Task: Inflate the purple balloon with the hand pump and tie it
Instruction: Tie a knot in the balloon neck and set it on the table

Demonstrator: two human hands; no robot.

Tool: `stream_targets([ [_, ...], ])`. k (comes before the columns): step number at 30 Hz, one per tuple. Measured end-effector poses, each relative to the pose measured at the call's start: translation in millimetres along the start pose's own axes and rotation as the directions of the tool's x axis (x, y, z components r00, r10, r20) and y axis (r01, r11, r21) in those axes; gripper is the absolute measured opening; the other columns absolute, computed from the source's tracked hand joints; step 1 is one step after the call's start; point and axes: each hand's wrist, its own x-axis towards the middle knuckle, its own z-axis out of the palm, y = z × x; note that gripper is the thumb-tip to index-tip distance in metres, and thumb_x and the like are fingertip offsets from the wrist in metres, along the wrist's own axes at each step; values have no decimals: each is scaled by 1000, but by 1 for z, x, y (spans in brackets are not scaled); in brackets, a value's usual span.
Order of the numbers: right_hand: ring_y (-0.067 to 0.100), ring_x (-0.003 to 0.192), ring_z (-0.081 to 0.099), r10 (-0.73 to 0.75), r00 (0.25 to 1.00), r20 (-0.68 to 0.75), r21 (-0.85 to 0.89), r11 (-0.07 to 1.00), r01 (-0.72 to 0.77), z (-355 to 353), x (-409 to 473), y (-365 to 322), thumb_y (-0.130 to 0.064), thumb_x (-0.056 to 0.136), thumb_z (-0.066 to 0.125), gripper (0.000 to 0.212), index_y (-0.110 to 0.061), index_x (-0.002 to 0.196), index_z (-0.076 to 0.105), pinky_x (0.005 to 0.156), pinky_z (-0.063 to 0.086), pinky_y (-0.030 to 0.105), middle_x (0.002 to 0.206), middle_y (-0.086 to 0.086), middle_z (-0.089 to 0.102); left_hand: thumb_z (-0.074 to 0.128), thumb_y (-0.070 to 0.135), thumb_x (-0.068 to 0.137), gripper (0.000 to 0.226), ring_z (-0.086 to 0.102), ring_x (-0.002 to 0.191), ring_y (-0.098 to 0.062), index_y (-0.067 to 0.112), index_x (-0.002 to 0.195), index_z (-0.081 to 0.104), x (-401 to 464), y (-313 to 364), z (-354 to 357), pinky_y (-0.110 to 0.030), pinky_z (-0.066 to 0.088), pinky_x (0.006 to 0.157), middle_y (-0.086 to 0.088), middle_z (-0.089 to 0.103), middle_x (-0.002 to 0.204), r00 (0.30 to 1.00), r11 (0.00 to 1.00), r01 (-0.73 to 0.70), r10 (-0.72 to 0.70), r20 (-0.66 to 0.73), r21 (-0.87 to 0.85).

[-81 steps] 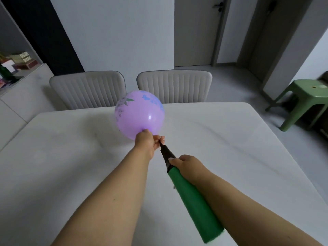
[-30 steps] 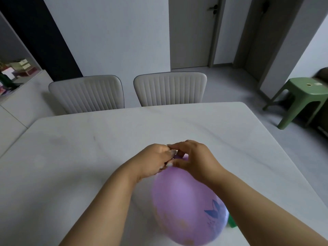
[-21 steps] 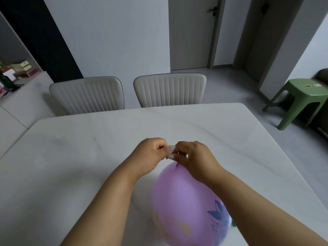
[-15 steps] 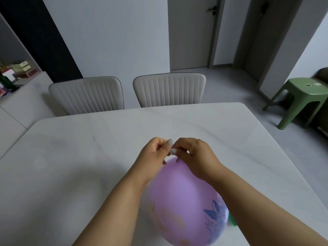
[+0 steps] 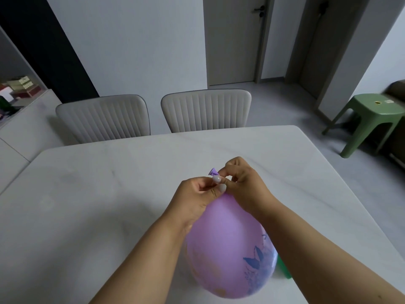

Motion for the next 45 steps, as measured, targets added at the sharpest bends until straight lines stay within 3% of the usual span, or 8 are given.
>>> stream_targets([
  [4, -6, 48, 48, 183, 982, 50, 235, 953, -190, -3, -2, 2, -27, 83, 66, 22, -14, 66, 61, 51, 39, 4, 72, -6, 53, 70, 44, 81, 25, 51, 76, -14, 21, 84, 79, 3, 1, 2, -26, 35, 74, -4, 71, 82, 999, 997, 27, -29, 32, 66],
  [8, -2, 66, 62, 254, 963, 92, 420, 867, -268, -4, 0, 5, -18, 86, 63, 20, -9, 68, 66, 67, 45, 15, 70, -7, 68, 67, 33, 86, 18, 61, 72, -3, 23, 75, 77, 2, 3, 3, -20, 42, 72, 11, 74, 76, 998, 991, 51, -54, 20, 124],
  [23, 3, 58, 57, 215, 968, -133, -31, 975, -221, -10, 9, -4, -29, 86, 61, 19, -14, 74, 65, 55, 42, 15, 61, -4, 60, 64, 37, 88, 23, 44, 64, -14, 17, 80, 72, 11, 0, -17, -24, 35, 60, -3, 56, 68, 992, 815, -125, 115, 52, 566],
  [31, 22, 65, 63, 200, 950, -242, -62, 973, -220, -17, 7, -14, -28, 84, 62, 20, -18, 66, 63, 67, 53, 35, 65, 2, 66, 66, 22, 87, 14, 52, 85, -13, 14, 78, 71, 23, 0, -27, -14, 38, 72, 6, 59, 82, 897, 592, -279, 442, -16, 756],
  [35, 8, 51, 61, 330, 892, -309, 146, 943, -298, -8, 2, -21, -28, 84, 61, 22, -13, 68, 62, 64, 48, 30, 57, -5, 62, 66, 21, 80, 12, 57, 70, -21, 18, 71, 73, 30, 8, -29, -22, 39, 53, 4, 61, 70, 715, 259, -283, 699, 23, 923],
  [38, 7, 44, 57, 510, 825, -243, 506, 792, -341, 2, -4, -29, -19, 86, 61, 23, -8, 65, 59, 53, 41, 24, 56, 2, 59, 63, 18, 75, 12, 58, 59, -23, 18, 65, 70, 36, 12, -29, -19, 32, 42, 1, 58, 63, 638, 43, -240, 760, 124, 970],
  [40, 15, 52, 57, 665, 743, -77, 762, 520, -386, 8, -7, -34, -14, 87, 60, 20, -6, 69, 59, 51, 41, 24, 59, 5, 58, 72, 10, 66, 7, 58, 56, -24, 16, 67, 70, 42, 10, -28, -21, 33, 38, -1, 57, 62, 645, 1, -239, 748, 158, 971],
  [45, 14, 49, 57, 756, 636, 153, 906, 151, -397, 7, -6, -34, -9, 88, 58, 18, -6, 71, 60, 41, 45, 19, 44, 0, 58, 85, 4, 46, 26, 55, 46, -23, 14, 60, 66, 51, 5, -22, -21, 36, 35, -2, 54, 55, 704, -83, -260, 666, 248, 962],
])
